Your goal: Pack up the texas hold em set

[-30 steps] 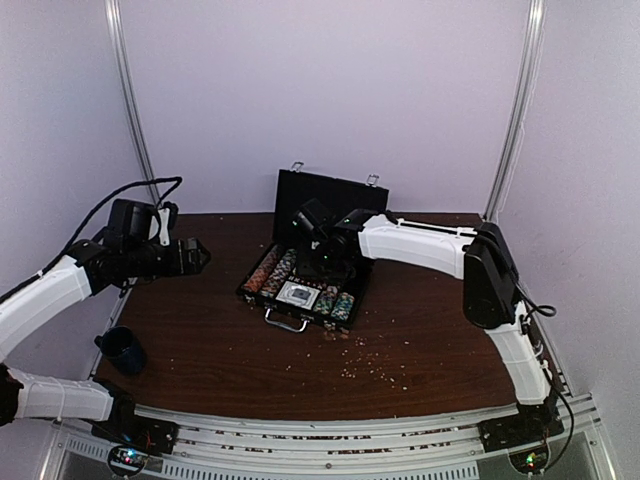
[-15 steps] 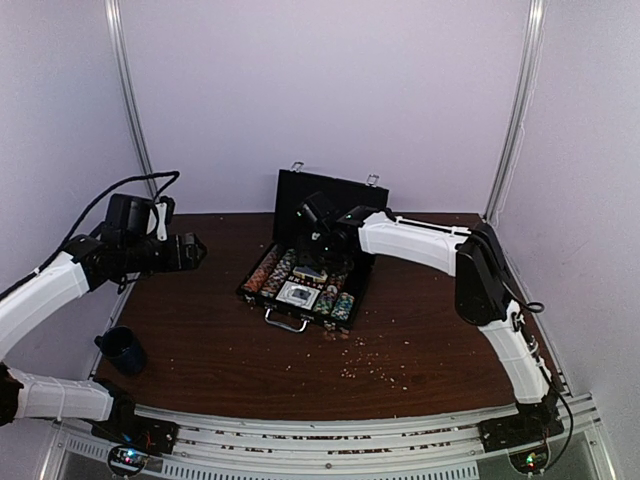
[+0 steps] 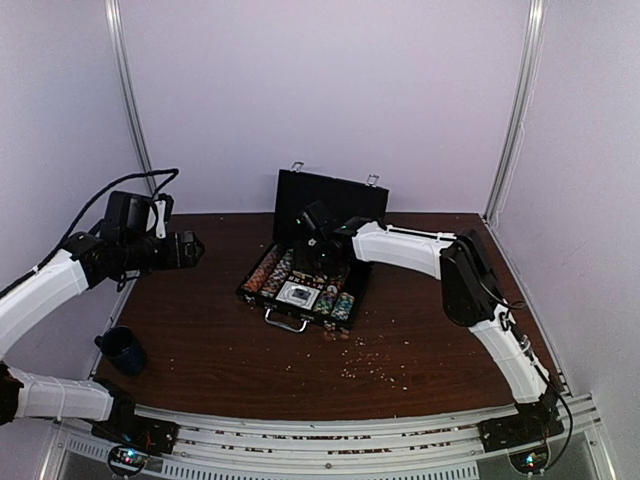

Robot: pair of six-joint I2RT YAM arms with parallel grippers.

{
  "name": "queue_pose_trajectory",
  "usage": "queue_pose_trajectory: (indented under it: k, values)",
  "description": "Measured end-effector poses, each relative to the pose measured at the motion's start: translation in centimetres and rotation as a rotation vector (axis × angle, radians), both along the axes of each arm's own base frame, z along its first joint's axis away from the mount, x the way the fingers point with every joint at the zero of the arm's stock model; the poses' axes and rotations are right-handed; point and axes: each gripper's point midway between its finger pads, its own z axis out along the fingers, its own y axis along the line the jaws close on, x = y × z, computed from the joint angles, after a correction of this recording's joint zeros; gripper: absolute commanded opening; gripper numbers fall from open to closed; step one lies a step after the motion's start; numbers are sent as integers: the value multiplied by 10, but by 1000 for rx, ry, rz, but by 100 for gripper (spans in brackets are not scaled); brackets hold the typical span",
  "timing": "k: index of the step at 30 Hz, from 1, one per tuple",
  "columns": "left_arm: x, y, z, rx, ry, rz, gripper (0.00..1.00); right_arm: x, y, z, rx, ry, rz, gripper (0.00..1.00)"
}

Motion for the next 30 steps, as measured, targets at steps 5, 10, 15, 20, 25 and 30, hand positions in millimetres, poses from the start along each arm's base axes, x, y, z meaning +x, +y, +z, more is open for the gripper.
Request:
queue_pose_trajectory:
  k: [5,10,15,20,25,30]
  values:
    - [3,1,1,12,-1,6,92,2,1,-2,3,-5,-2,57]
    - [4,1,-3,17,8,6,92,5,1,-2,5,-16,-9,57]
    - [4,1,-3,19,10,7,92,9,0,-4,5,-25,-19,57]
    - [4,1,-3,20,10,8,92,13,-4,-8,-6,-30,-33,61]
    - [4,1,-3,22,10,6,92,15,-6,-8,-13,-36,-39,67]
    - [4,1,-4,26,9,4,92,15,-7,-8,-21,-41,-33,80]
